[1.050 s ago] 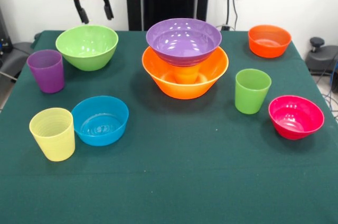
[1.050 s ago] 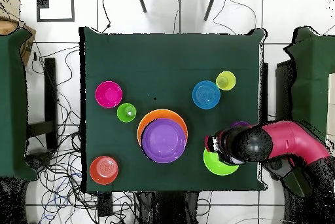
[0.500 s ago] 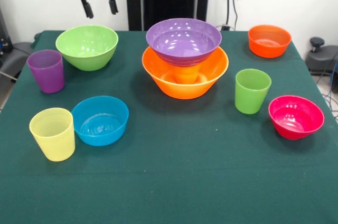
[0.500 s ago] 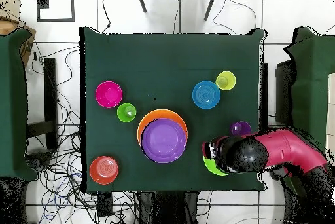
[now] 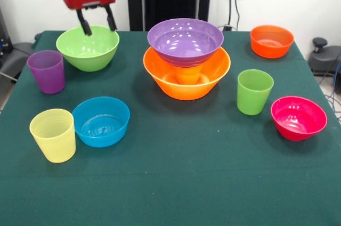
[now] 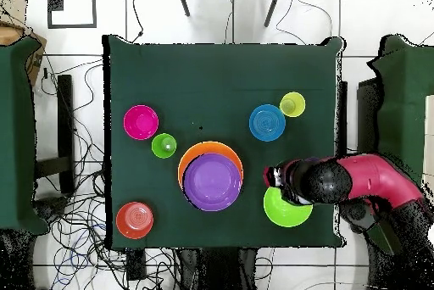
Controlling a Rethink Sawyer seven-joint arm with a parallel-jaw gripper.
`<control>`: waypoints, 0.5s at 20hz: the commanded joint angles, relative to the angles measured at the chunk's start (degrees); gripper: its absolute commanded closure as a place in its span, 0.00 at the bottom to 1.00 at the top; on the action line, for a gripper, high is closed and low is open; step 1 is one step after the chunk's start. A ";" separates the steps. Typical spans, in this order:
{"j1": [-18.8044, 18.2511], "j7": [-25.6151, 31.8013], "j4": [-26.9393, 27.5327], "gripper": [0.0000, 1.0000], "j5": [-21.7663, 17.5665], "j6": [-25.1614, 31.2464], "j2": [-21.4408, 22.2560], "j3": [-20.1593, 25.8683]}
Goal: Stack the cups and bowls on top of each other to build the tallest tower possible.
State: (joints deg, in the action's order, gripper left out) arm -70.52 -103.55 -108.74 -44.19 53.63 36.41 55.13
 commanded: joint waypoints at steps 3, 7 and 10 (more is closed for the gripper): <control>4.53 20.56 15.01 0.00 -6.13 4.15 -11.70 -5.93; 5.84 21.48 18.96 0.00 -7.96 3.81 -14.84 -7.38; 6.63 22.11 21.87 0.00 -7.43 5.29 -16.56 -7.89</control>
State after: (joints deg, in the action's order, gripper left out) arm -68.21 -102.75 -96.84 -46.42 53.63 26.32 52.49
